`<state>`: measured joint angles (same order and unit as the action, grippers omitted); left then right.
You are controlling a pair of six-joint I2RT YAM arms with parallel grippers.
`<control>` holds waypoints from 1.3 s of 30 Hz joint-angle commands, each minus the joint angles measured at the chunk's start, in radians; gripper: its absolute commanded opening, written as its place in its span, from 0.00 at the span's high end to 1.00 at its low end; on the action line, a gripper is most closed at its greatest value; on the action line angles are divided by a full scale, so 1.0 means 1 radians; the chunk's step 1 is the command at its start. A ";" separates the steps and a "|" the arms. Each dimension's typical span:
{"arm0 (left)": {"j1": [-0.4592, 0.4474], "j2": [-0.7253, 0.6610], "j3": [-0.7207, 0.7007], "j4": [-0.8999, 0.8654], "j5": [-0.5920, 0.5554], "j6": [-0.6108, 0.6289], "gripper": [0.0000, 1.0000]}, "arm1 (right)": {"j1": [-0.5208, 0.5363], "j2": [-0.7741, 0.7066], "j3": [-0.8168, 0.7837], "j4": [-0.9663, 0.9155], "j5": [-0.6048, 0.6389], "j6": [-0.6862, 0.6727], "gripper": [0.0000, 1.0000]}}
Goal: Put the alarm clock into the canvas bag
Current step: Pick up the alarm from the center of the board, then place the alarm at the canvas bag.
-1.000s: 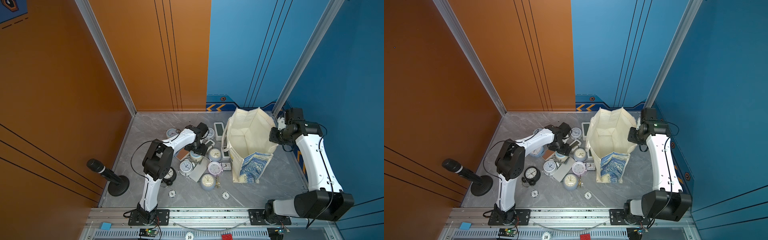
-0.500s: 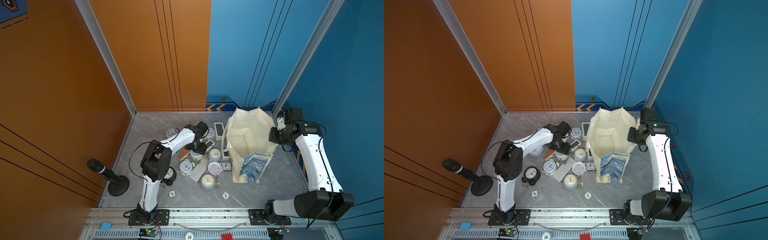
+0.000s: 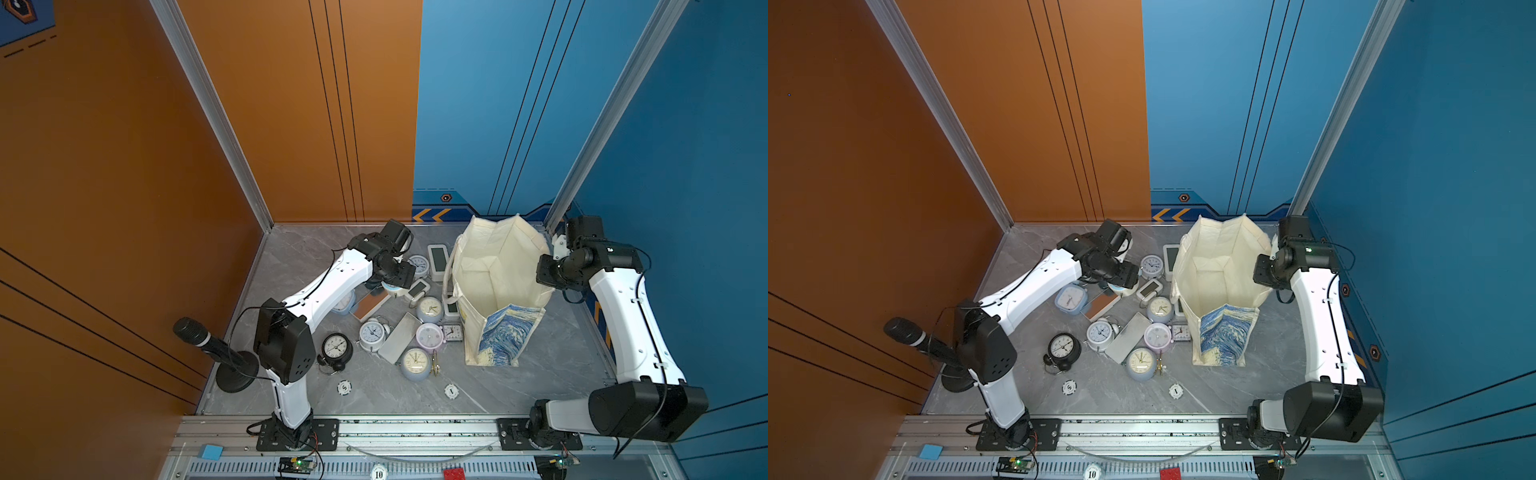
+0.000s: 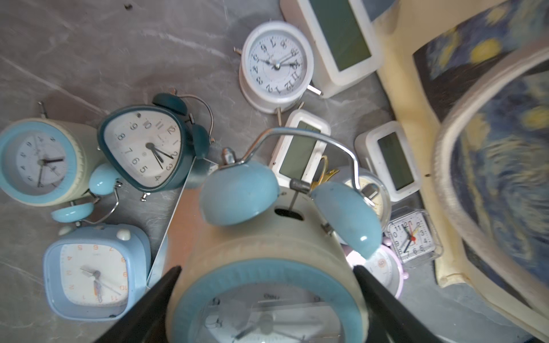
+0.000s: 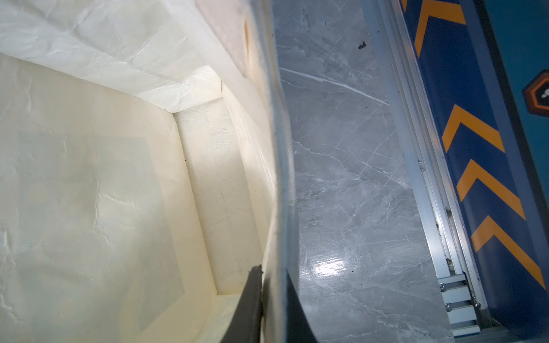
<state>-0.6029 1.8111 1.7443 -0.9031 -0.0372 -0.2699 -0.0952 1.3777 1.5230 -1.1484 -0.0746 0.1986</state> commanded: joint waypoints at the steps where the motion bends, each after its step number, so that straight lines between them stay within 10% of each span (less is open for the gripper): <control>1: 0.000 -0.063 0.083 0.010 -0.009 -0.026 0.38 | 0.010 0.004 0.006 -0.004 0.017 -0.017 0.87; 19: -0.086 -0.074 0.247 0.395 0.252 -0.268 0.49 | 0.022 -0.002 0.003 -0.004 0.012 -0.016 0.87; 39: -0.295 0.312 0.656 0.388 0.020 -0.225 0.57 | 0.031 -0.012 0.003 -0.003 0.011 -0.013 0.88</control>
<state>-0.8726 2.0983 2.3520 -0.5404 0.0845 -0.5312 -0.0761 1.3773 1.5230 -1.1477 -0.0746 0.1989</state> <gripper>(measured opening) 0.848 0.124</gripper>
